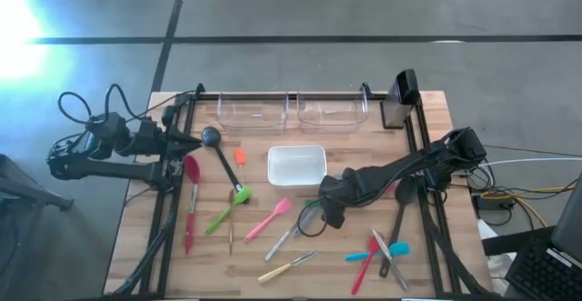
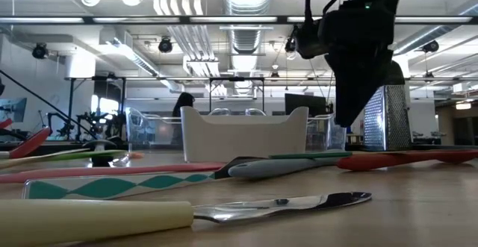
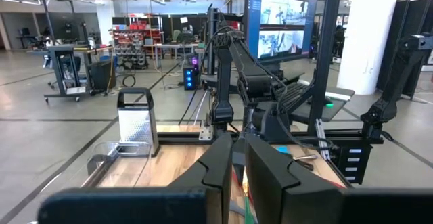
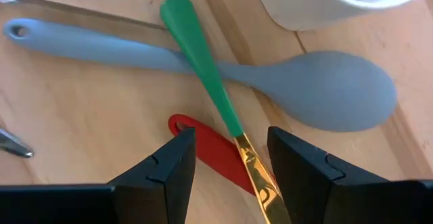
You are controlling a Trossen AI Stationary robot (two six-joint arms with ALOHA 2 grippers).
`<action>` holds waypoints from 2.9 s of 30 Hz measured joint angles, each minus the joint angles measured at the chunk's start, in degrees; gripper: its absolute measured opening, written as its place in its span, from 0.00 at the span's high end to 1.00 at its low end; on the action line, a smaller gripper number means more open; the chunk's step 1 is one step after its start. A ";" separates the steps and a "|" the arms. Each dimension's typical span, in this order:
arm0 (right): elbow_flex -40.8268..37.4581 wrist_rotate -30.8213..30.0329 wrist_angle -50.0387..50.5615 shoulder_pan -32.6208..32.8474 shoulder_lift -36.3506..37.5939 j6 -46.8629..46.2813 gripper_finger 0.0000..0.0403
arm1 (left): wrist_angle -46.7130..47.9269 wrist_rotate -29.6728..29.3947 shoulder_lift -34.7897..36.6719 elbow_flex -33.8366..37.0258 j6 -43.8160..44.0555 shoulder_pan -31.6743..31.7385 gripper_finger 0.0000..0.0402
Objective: Pick & Place Kitchen Items
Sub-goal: Put the green table knife into the right transparent bin
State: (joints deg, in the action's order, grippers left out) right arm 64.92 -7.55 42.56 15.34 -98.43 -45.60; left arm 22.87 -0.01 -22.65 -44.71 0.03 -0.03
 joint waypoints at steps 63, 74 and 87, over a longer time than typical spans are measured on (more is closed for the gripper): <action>-8.30 2.25 -13.93 -1.73 2.22 3.16 0.95 | -0.02 0.00 0.00 0.00 0.00 0.00 0.88; 1.20 -1.93 -2.78 -5.29 9.40 15.17 0.95 | 0.00 -0.02 0.00 0.00 0.00 0.00 0.88; 12.73 -5.56 3.83 -32.05 9.31 44.59 0.95 | 0.13 0.00 0.00 0.00 0.00 0.00 0.88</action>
State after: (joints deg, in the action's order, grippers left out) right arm 77.64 -13.10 46.39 -16.71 -89.12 -1.01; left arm 23.00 -0.01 -22.65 -44.71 0.03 -0.03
